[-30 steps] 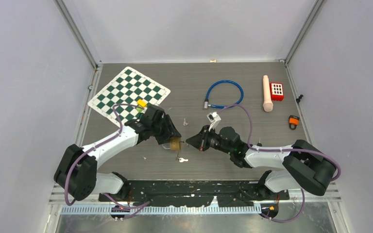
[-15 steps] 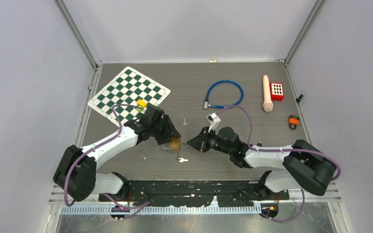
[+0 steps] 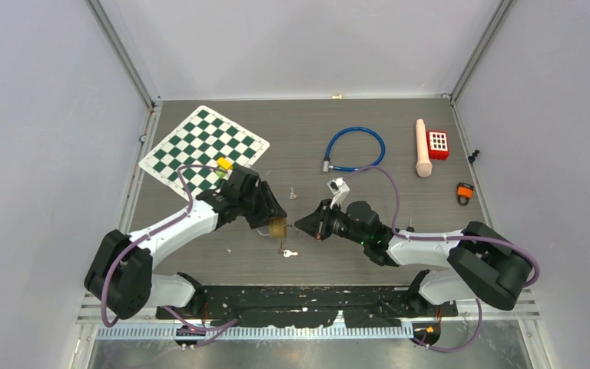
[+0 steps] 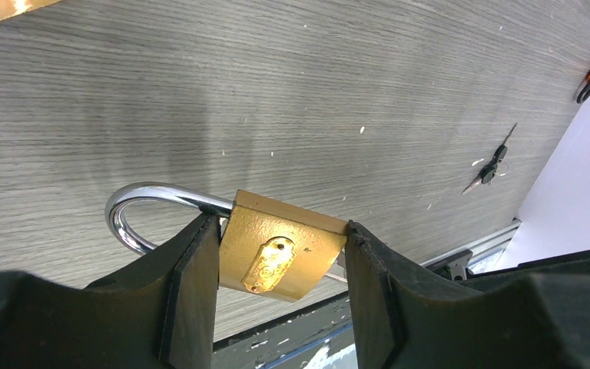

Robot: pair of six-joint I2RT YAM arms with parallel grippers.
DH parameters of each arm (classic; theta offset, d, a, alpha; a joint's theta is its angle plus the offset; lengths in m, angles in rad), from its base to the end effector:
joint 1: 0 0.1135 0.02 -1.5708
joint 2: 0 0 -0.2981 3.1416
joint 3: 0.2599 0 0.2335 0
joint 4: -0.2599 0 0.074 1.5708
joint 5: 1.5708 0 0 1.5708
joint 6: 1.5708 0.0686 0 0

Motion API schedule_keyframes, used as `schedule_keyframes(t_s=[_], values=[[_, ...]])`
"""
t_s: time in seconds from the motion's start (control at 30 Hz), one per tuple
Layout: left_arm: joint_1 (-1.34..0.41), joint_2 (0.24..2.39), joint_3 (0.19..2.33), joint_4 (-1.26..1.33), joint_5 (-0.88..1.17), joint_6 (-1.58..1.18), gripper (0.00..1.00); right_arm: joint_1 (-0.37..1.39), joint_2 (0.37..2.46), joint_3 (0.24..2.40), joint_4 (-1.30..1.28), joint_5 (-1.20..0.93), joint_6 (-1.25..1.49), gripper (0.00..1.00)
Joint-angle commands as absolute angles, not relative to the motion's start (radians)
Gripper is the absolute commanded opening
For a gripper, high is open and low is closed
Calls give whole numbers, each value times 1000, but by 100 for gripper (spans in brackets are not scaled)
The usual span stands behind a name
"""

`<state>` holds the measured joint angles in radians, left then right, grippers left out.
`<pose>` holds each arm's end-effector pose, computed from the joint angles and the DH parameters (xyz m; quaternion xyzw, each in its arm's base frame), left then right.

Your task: Unlock with the key

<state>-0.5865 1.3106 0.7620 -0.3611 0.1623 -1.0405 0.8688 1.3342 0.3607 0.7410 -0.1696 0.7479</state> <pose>0.2055 -0.1499 0.2232 -0.1865 0.9245 -0.2878 0.1665 0.1619 0.2094 0.2178 -0.0997 0.7769 0.4929 0.3789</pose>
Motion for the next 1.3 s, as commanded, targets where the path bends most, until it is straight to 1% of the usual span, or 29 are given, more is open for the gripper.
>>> schedule_keyframes(t_s=[0.0, 0.83, 1.27], values=[[-583, 1263, 772, -266, 209, -1050, 0, 877, 1308, 354, 820, -148, 762, 5], [-586, 1227, 755, -228, 210, -1045, 0, 876, 1353, 398, 770, -198, 770, 5], [-647, 1248, 775, -225, 171, -1040, 0, 879, 1391, 468, 698, -182, 762, 5]])
